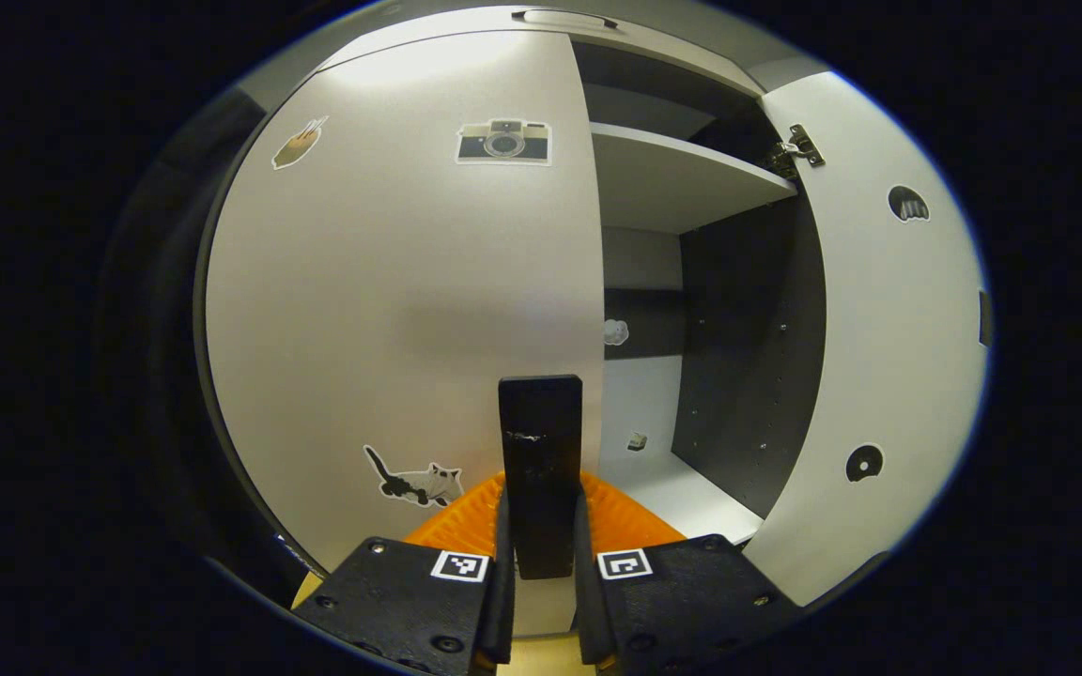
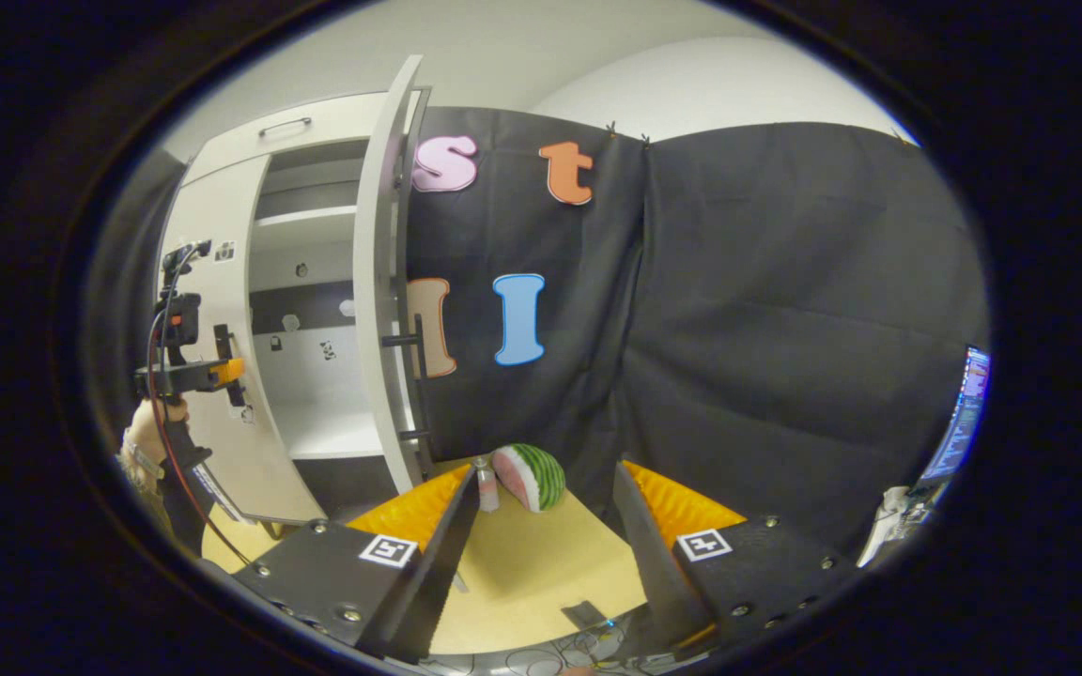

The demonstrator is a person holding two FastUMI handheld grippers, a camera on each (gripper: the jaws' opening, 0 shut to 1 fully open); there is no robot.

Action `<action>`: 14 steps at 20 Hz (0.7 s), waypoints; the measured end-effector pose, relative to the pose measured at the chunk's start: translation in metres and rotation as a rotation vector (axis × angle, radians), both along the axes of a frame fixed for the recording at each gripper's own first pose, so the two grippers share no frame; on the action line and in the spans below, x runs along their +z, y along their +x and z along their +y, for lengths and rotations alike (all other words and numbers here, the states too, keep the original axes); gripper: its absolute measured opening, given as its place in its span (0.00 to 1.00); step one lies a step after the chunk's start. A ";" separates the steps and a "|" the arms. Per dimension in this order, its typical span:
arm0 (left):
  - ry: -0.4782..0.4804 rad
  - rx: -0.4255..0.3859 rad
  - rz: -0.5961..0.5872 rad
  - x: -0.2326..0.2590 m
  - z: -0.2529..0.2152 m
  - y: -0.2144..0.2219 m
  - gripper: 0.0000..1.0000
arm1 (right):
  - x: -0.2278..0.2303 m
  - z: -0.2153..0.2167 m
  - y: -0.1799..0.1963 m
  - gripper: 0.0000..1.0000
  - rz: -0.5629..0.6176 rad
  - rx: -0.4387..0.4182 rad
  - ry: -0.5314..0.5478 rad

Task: Open the right door of the double-door shoe cabinet with the right hand, and open the left door with the left hand.

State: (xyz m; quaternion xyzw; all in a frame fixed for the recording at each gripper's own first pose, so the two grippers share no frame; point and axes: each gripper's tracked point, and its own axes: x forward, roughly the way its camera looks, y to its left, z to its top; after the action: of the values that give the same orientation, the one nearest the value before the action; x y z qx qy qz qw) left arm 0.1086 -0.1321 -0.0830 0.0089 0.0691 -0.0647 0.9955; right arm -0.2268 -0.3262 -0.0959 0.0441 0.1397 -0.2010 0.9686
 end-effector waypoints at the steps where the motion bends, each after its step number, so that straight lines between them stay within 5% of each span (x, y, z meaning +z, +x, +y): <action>1: 0.000 -0.001 0.002 0.000 0.000 -0.001 0.26 | 0.000 0.001 -0.001 0.86 0.001 0.001 -0.002; 14: -0.027 -0.059 -0.017 0.003 0.009 -0.042 0.21 | -0.002 0.014 0.018 0.82 0.011 0.086 -0.002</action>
State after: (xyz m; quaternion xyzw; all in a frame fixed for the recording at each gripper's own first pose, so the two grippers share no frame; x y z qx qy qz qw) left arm 0.0662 -0.1234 -0.0804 -0.0021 0.0593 -0.0949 0.9937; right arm -0.2091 -0.3124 -0.0978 0.0360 0.1467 -0.1593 0.9756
